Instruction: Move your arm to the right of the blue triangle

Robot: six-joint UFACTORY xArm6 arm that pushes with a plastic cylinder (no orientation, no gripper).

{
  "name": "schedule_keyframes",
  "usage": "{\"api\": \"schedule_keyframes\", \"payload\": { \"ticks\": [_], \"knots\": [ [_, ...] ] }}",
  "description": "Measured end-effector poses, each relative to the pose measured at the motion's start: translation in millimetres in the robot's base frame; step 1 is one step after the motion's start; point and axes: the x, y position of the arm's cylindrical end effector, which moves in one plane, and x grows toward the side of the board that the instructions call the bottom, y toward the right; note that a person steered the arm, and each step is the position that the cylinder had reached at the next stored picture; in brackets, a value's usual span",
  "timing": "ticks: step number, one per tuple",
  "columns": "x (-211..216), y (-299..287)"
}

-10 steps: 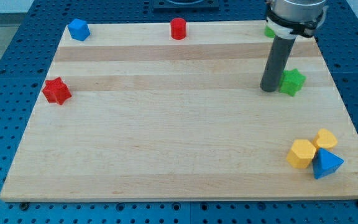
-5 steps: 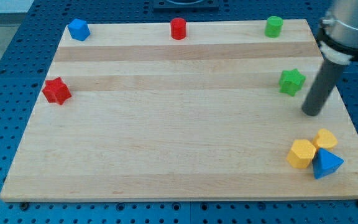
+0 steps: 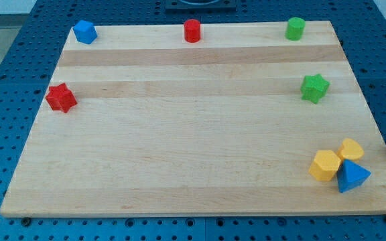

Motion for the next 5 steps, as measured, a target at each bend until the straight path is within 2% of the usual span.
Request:
{"api": "schedule_keyframes", "payload": {
  "ticks": [2, 3, 5],
  "knots": [
    [4, -15],
    [30, -15],
    [53, -15]
  ]
}}
